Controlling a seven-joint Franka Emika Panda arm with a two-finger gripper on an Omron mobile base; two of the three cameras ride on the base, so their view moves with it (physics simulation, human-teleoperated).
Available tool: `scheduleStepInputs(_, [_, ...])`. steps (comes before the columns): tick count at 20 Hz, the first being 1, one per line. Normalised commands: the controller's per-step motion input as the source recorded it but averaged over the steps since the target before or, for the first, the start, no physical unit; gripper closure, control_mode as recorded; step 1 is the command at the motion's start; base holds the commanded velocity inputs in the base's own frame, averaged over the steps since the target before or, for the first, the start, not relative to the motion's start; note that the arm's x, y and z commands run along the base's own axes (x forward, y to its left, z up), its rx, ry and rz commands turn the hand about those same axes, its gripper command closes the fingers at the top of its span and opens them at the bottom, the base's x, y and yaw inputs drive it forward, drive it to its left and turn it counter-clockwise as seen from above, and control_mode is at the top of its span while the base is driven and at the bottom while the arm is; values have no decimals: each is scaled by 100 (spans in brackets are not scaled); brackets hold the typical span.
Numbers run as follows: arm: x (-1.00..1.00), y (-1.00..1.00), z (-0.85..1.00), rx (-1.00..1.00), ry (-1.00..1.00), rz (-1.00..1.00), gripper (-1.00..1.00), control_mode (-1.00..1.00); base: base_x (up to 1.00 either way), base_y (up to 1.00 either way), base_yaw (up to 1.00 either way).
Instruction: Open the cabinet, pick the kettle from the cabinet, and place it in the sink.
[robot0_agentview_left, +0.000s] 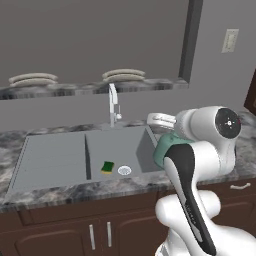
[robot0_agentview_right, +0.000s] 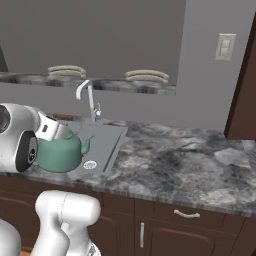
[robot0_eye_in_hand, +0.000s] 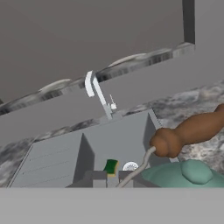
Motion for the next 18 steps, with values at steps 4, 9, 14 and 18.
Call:
scheduleStepInputs(4, [0, -3, 0, 0, 1, 2, 100, -100, 0, 0, 0])
scheduleStepInputs(9, [2, -10, 0, 2, 0, 18, 100, -100, 0, 0, 0])
scheduleStepInputs(14, [15, -9, 0, 5, 0, 23, 100, -100, 0, 0, 0])
scheduleStepInputs(18, [25, 0, 0, 0, 0, 20, 100, -100, 0, 0, 0])
